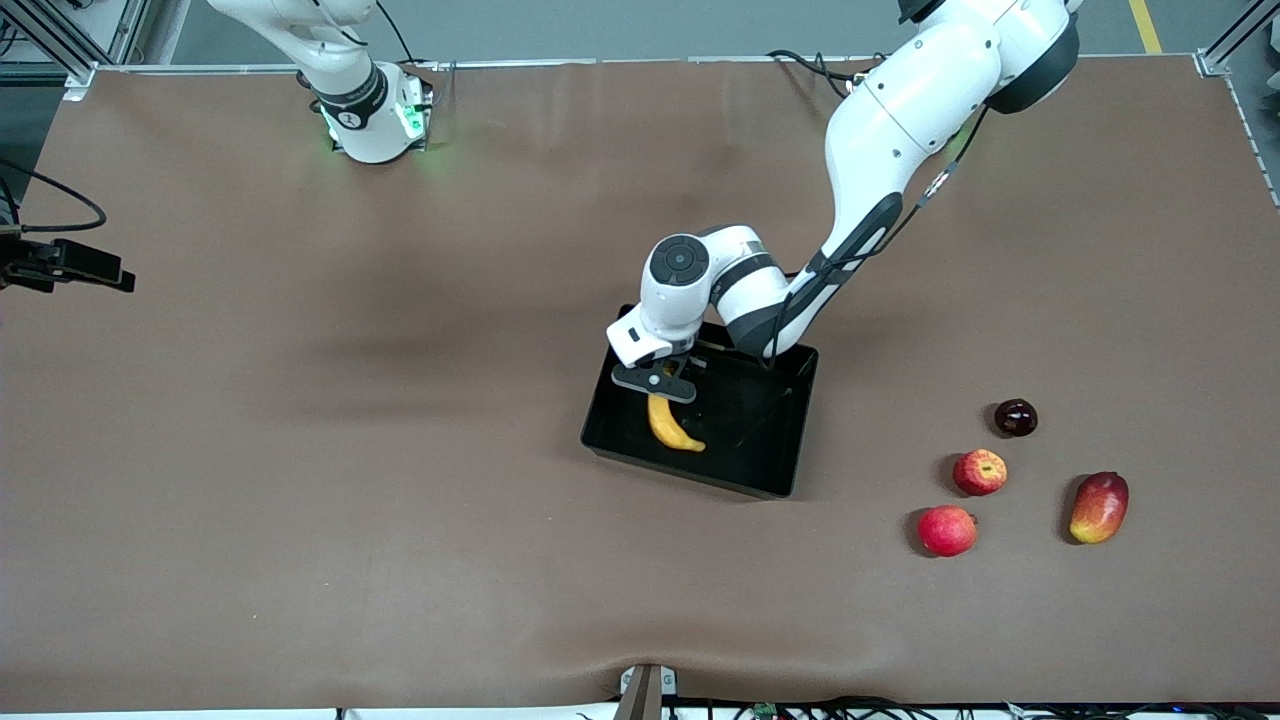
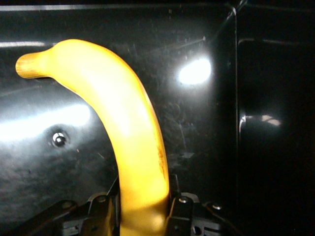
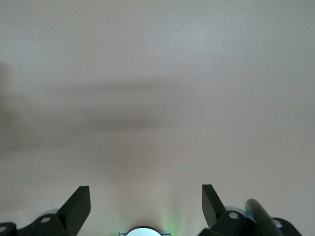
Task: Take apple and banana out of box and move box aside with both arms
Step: 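Lift the banana with the left gripper while the right gripper reaches the tray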
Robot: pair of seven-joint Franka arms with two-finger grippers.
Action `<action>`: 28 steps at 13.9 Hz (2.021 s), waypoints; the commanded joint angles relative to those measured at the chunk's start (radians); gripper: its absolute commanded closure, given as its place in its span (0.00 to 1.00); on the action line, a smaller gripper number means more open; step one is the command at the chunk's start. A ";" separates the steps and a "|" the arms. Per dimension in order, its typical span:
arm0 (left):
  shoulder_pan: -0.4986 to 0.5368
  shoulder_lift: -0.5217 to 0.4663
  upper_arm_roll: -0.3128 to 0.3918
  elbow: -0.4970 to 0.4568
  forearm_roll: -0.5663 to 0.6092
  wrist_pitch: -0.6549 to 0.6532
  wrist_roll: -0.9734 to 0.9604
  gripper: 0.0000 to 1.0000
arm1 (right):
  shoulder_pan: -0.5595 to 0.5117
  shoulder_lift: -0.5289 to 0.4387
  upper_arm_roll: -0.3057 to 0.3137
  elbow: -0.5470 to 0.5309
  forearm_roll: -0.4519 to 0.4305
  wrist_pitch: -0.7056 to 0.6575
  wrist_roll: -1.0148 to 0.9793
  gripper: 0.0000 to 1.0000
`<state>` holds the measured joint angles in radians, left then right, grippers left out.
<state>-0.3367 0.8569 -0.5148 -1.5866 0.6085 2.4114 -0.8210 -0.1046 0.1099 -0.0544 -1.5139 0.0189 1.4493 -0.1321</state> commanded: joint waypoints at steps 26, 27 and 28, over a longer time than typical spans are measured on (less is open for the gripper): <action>0.648 -0.104 -0.376 0.096 0.014 -0.317 0.563 1.00 | 0.534 0.299 0.016 0.003 0.165 0.406 0.488 0.00; 0.686 -0.102 -0.383 0.096 0.014 -0.331 0.638 1.00 | 0.566 0.335 0.015 0.004 0.177 0.461 0.488 0.00; 0.717 -0.102 -0.383 0.094 0.014 -0.342 0.702 1.00 | 0.592 0.365 0.015 0.004 0.193 0.517 0.489 0.00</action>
<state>0.3218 0.7614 -0.8620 -1.4793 0.6142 2.1037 -0.2127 0.4390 0.4170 -0.0290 -1.5296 0.1822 1.8987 0.3431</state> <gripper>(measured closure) 0.621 0.000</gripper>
